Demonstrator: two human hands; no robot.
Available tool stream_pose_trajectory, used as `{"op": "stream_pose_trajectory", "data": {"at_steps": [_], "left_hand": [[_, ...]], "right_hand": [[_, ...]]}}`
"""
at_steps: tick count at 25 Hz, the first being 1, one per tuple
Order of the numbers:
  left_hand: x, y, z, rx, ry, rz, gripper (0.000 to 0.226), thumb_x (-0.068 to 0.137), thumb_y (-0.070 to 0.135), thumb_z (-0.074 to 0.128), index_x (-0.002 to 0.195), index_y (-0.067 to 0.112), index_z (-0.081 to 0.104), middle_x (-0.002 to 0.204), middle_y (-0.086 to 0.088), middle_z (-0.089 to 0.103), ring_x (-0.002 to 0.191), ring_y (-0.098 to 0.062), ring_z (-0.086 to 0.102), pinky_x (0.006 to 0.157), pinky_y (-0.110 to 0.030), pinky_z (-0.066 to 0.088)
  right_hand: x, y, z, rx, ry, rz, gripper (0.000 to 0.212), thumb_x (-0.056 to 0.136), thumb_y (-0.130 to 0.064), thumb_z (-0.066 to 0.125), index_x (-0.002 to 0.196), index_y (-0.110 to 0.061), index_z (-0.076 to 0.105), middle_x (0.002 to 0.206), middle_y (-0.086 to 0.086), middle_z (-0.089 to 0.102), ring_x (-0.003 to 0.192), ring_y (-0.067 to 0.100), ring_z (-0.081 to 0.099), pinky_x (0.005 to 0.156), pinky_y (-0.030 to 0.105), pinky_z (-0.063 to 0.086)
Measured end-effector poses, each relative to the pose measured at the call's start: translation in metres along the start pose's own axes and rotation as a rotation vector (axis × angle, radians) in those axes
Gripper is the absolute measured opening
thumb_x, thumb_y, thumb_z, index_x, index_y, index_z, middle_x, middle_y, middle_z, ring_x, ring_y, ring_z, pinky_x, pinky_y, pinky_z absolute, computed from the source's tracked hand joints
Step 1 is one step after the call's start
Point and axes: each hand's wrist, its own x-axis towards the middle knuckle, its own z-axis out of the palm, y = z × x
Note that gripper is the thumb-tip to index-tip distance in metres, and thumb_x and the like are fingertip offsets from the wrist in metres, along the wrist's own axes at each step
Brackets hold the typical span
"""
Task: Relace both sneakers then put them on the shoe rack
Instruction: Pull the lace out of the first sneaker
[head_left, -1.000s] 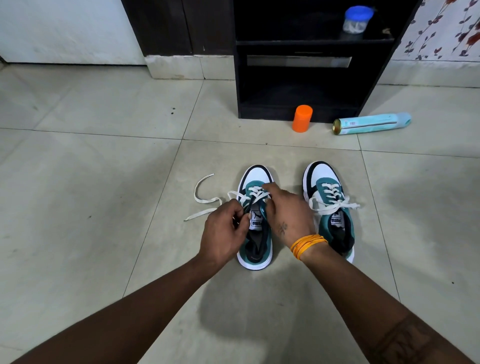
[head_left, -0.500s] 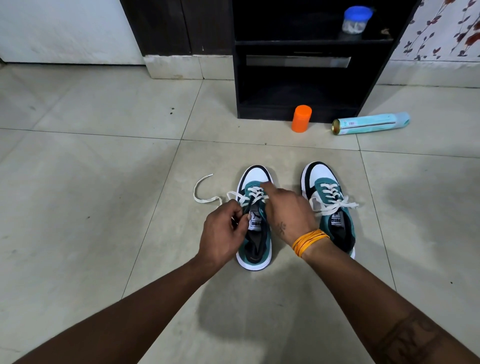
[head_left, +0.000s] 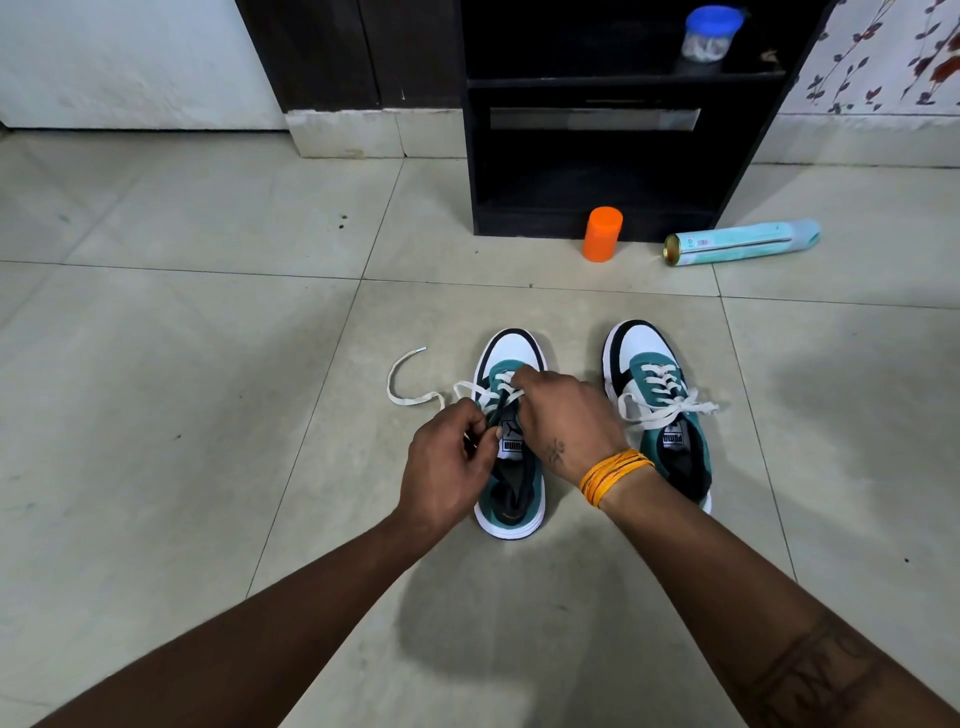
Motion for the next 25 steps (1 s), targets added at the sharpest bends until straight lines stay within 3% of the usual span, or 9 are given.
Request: {"op": "stream_pose_trajectory", "data": {"at_steps": [2, 5, 7, 10, 12, 15, 18, 22, 25], "left_hand": [[0.0, -0.001, 0.0, 0.005, -0.003, -0.005, 0.025, 0.093, 0.021, 0.07, 0.078, 0.017, 0.051, 0.068, 0.007, 0.054, 0.064, -0.016, 0.053, 0.061, -0.042, 0.048], [-0.001, 0.002, -0.001, 0.005, -0.002, -0.02, 0.027, 0.093, 0.02, 0.072, 0.078, 0.016, 0.05, 0.068, 0.006, 0.053, 0.065, -0.016, 0.052, 0.062, -0.041, 0.048], [0.0, 0.002, -0.002, 0.002, -0.003, -0.019, 0.027, 0.093, 0.02, 0.072, 0.078, 0.016, 0.05, 0.068, 0.006, 0.053, 0.064, -0.015, 0.052, 0.062, -0.041, 0.047], [0.0, 0.0, -0.002, -0.006, -0.012, -0.018, 0.026, 0.093, 0.022, 0.07, 0.078, 0.016, 0.05, 0.068, 0.007, 0.052, 0.063, -0.016, 0.052, 0.061, -0.042, 0.048], [-0.001, 0.001, -0.002, -0.004, -0.01, -0.012, 0.024, 0.093, 0.027, 0.066, 0.078, 0.017, 0.05, 0.068, 0.007, 0.053, 0.064, -0.018, 0.053, 0.06, -0.043, 0.048], [-0.001, 0.0, -0.002, -0.004, -0.011, -0.017, 0.025, 0.093, 0.031, 0.064, 0.079, 0.016, 0.05, 0.067, 0.005, 0.054, 0.065, -0.018, 0.053, 0.061, -0.042, 0.047], [-0.002, 0.001, -0.001, -0.001, -0.009, -0.029, 0.025, 0.094, 0.029, 0.066, 0.079, 0.016, 0.051, 0.067, 0.004, 0.055, 0.064, -0.018, 0.053, 0.062, -0.041, 0.048], [0.004, -0.003, -0.005, -0.037, -0.039, -0.041, 0.032, 0.093, 0.032, 0.076, 0.074, 0.018, 0.055, 0.064, 0.006, 0.056, 0.062, -0.014, 0.055, 0.059, -0.028, 0.044], [0.012, -0.004, -0.011, -0.021, -0.046, -0.052, 0.04, 0.095, 0.05, 0.065, 0.072, 0.02, 0.057, 0.063, 0.005, 0.058, 0.062, -0.015, 0.057, 0.059, -0.03, 0.045]], "right_hand": [[-0.003, 0.006, 0.003, 0.006, 0.008, 0.104, 0.014, 0.097, -0.02, 0.049, 0.108, -0.012, 0.054, 0.096, 0.013, 0.071, 0.086, 0.04, 0.07, 0.065, 0.039, 0.048], [-0.005, 0.018, 0.002, 0.018, -0.02, 0.408, 0.017, 0.096, -0.015, 0.052, 0.109, -0.006, 0.058, 0.104, 0.019, 0.072, 0.097, 0.042, 0.07, 0.074, 0.039, 0.051], [-0.006, 0.012, 0.001, 0.042, -0.001, 0.327, 0.02, 0.094, -0.015, 0.051, 0.112, -0.008, 0.056, 0.098, 0.02, 0.072, 0.092, 0.044, 0.07, 0.072, 0.041, 0.052], [-0.005, -0.002, 0.0, -0.025, 0.011, 0.033, 0.027, 0.094, -0.017, 0.05, 0.12, -0.015, 0.053, 0.096, 0.013, 0.071, 0.084, 0.041, 0.07, 0.062, 0.038, 0.045], [-0.005, -0.004, -0.001, -0.107, 0.015, -0.032, 0.026, 0.094, -0.017, 0.05, 0.12, -0.016, 0.055, 0.097, 0.009, 0.071, 0.082, 0.039, 0.071, 0.06, 0.037, 0.044], [-0.003, 0.009, 0.002, -0.117, 0.034, 0.188, 0.018, 0.096, -0.014, 0.052, 0.113, -0.011, 0.055, 0.093, 0.013, 0.073, 0.082, 0.04, 0.072, 0.06, 0.038, 0.047], [0.001, 0.031, 0.004, -0.001, 0.009, 0.469, 0.018, 0.093, -0.011, 0.059, 0.109, -0.004, 0.058, 0.101, 0.02, 0.073, 0.095, 0.043, 0.071, 0.074, 0.042, 0.055], [-0.015, 0.016, 0.003, 0.229, 0.175, 0.411, 0.032, 0.096, -0.028, 0.056, 0.12, -0.007, 0.055, 0.092, 0.02, 0.072, 0.091, 0.044, 0.068, 0.068, 0.042, 0.05], [-0.04, -0.011, 0.015, 0.388, 0.242, 0.362, 0.032, 0.091, -0.044, 0.056, 0.108, -0.019, 0.065, 0.095, 0.007, 0.073, 0.092, 0.034, 0.068, 0.075, 0.039, 0.055]]}}
